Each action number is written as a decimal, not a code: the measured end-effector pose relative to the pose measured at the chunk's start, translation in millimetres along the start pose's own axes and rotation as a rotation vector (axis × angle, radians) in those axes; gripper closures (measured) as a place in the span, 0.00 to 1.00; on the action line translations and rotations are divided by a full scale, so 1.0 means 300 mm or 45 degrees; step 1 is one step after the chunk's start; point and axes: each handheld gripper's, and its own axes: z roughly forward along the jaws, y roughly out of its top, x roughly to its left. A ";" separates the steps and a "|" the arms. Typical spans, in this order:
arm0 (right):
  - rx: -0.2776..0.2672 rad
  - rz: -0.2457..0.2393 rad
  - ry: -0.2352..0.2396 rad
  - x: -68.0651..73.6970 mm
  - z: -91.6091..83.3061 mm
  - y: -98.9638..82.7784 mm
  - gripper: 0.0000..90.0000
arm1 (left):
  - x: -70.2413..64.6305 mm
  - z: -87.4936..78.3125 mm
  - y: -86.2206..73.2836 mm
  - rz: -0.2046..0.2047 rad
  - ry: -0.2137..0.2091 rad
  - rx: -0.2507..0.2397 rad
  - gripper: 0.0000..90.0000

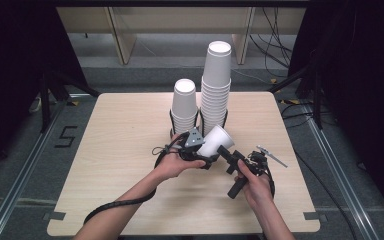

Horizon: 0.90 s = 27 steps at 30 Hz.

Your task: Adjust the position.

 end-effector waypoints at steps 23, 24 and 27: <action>0.014 0.225 -0.017 0.022 0.086 0.006 0.01 | -0.023 0.024 0.007 0.009 -0.003 -0.023 0.21; 0.017 0.271 -0.009 0.028 0.088 0.008 0.01 | -0.022 0.023 0.006 0.010 -0.004 -0.022 0.21; 0.020 0.259 -0.028 0.027 0.094 0.012 0.01 | -0.023 0.023 0.005 0.008 0.006 -0.023 0.21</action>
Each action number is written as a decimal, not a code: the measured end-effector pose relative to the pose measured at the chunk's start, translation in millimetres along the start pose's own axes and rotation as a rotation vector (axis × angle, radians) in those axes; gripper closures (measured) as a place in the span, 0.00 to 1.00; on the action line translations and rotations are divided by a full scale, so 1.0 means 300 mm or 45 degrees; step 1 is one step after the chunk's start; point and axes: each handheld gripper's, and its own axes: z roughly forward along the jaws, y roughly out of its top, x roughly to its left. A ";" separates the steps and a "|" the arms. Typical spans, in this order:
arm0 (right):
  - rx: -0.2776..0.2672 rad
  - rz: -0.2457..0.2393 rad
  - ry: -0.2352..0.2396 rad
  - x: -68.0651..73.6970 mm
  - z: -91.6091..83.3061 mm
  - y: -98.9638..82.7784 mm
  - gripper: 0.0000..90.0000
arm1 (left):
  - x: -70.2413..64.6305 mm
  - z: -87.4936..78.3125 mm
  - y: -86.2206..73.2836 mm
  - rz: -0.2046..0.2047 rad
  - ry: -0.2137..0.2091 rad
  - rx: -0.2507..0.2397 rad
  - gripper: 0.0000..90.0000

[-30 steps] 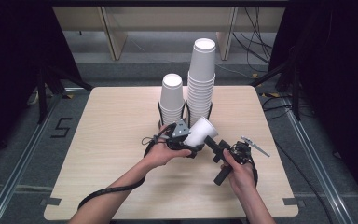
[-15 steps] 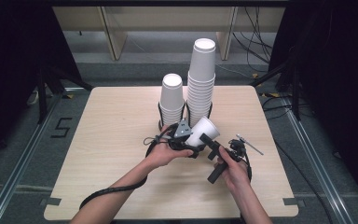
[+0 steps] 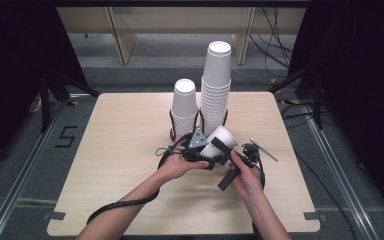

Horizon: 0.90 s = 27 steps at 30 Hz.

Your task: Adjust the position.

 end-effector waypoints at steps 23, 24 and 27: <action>-0.041 -0.001 -0.030 -0.002 0.007 0.009 0.13 | -0.004 0.001 -0.006 0.007 0.007 0.005 0.21; -0.045 -0.024 -0.035 -0.005 0.006 0.010 0.13 | -0.005 0.001 -0.006 0.003 0.006 0.003 0.21; -0.061 -0.016 -0.043 -0.002 0.007 0.009 0.14 | -0.005 0.000 -0.003 0.003 0.007 0.011 0.21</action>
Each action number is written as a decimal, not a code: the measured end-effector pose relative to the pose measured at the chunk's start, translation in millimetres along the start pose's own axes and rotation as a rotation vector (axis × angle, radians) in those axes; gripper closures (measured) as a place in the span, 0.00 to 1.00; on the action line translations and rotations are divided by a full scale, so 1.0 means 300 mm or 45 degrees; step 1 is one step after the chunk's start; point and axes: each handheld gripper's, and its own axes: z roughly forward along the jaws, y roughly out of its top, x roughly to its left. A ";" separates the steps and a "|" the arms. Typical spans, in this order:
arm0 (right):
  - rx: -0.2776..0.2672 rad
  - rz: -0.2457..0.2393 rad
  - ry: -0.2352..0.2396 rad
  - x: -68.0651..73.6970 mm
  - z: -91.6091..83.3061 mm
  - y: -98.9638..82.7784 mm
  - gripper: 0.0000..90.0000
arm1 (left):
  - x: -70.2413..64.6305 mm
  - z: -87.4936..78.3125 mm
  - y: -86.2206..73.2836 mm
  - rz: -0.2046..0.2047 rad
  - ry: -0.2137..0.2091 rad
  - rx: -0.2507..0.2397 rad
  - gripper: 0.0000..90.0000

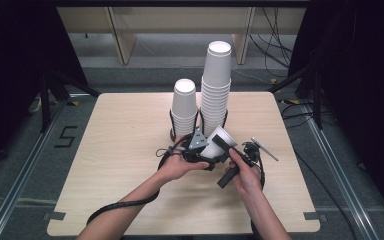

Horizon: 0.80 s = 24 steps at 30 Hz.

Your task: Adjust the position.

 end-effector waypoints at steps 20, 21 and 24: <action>-0.017 -0.067 -0.016 0.020 0.000 -0.005 0.18 | 0.001 -0.004 0.005 0.006 0.016 -0.001 0.19; -0.013 -0.054 -0.016 0.026 -0.002 -0.006 0.18 | 0.001 -0.004 0.005 0.006 0.016 -0.001 0.19; -0.021 -0.119 -0.015 0.029 -0.003 -0.006 0.19 | 0.003 -0.007 0.012 0.018 0.014 0.012 0.18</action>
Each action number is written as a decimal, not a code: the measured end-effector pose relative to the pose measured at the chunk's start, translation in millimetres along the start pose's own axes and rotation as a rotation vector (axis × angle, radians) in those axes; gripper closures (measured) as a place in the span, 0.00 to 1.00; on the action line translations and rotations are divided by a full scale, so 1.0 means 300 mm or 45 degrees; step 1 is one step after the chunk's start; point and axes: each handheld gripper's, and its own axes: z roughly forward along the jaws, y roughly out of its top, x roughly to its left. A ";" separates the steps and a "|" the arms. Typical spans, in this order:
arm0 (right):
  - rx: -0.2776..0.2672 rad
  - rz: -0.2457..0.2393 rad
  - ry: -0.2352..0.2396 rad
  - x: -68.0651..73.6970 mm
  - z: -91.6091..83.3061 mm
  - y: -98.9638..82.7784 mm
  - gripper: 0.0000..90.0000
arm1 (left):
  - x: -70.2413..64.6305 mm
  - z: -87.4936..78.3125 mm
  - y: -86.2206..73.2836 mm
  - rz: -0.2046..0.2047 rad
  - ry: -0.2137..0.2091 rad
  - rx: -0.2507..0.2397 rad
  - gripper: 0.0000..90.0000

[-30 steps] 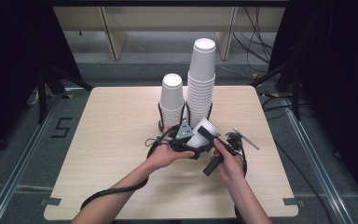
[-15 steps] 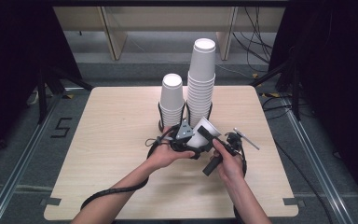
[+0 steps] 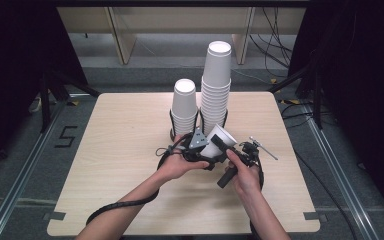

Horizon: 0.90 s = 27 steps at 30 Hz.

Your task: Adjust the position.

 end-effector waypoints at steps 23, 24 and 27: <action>-0.056 -0.369 -0.049 0.025 -0.012 0.014 0.20 | 0.014 -0.040 -0.030 0.016 -0.005 0.021 0.08; -0.059 -0.375 -0.060 0.028 -0.016 0.014 0.20 | 0.014 -0.043 -0.034 0.018 -0.001 0.019 0.08; -0.071 -0.449 -0.072 0.024 -0.021 0.019 0.20 | 0.017 -0.055 -0.044 0.015 0.002 0.023 0.08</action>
